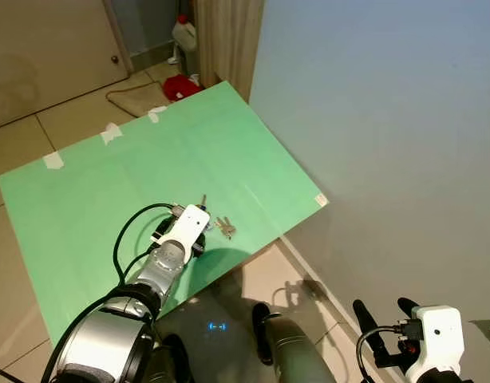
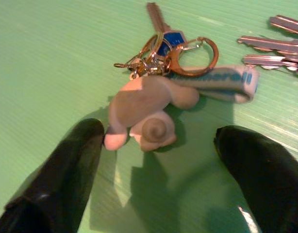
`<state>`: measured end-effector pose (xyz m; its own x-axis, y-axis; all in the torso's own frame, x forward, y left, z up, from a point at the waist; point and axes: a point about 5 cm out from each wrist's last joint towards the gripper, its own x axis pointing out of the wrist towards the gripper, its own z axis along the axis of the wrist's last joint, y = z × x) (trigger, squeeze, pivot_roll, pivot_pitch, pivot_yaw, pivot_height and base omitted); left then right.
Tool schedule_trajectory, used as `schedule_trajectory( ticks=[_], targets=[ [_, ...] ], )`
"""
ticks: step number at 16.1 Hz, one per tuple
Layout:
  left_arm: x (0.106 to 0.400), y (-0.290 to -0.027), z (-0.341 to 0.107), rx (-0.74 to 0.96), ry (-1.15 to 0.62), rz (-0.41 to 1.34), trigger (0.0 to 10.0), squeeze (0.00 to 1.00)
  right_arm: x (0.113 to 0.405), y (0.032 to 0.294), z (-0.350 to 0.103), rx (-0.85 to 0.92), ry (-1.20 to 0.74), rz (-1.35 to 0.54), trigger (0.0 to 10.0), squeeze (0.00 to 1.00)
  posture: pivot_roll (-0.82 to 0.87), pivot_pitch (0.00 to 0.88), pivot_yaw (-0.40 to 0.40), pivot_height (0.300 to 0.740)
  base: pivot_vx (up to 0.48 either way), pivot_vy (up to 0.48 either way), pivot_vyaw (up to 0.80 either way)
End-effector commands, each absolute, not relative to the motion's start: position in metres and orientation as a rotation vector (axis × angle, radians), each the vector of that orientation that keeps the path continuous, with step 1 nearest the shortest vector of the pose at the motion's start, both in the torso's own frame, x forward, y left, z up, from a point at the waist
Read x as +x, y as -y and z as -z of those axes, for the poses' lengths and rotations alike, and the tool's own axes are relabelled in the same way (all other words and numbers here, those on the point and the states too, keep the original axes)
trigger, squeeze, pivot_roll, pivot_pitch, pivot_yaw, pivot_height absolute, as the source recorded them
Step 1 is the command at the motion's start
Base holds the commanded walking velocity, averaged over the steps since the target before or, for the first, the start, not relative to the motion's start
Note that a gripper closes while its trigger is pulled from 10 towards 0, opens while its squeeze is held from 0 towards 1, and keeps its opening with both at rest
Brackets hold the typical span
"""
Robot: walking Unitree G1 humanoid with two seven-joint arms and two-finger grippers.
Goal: Hang keys on a hook
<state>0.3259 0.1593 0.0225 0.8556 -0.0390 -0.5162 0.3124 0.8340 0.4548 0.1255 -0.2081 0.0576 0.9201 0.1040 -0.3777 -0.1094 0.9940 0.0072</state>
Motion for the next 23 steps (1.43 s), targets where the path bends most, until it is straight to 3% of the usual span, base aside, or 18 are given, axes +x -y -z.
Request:
schedule_trajectory(
  ticks=[1,11,19,22,23],
  targets=[
    [0.319,-0.157,-0.013,0.555,-0.564,0.222,0.0,0.00,0.118,0.215,-0.058,-0.017,-0.417,-0.088,10.0,0.00,-0.52,0.295,-0.098,0.740,0.000,0.000,0.00],
    [0.319,-0.151,-0.015,0.516,-0.535,0.295,0.0,0.00,0.127,0.209,-0.053,-0.001,-0.416,-0.105,10.0,0.00,-0.48,0.294,-0.086,0.740,0.000,0.000,0.00],
    [0.336,-0.125,-0.051,0.447,-0.204,0.390,0.0,0.00,0.145,0.199,-0.045,0.022,-0.392,-0.128,10.0,0.00,-0.39,0.264,-0.059,0.740,0.000,0.000,0.00],
    [0.341,-0.135,-0.052,0.480,-0.246,0.318,0.0,0.00,0.152,0.196,-0.042,0.026,-0.385,-0.140,10.0,0.00,-0.38,0.254,-0.059,0.740,0.000,0.000,0.00],
    [0.343,-0.136,-0.053,0.496,-0.258,0.310,10.0,0.00,0.153,0.196,-0.043,0.025,-0.382,-0.144,10.0,0.00,-0.39,0.253,-0.062,0.740,0.000,0.000,0.00]
  ],
)
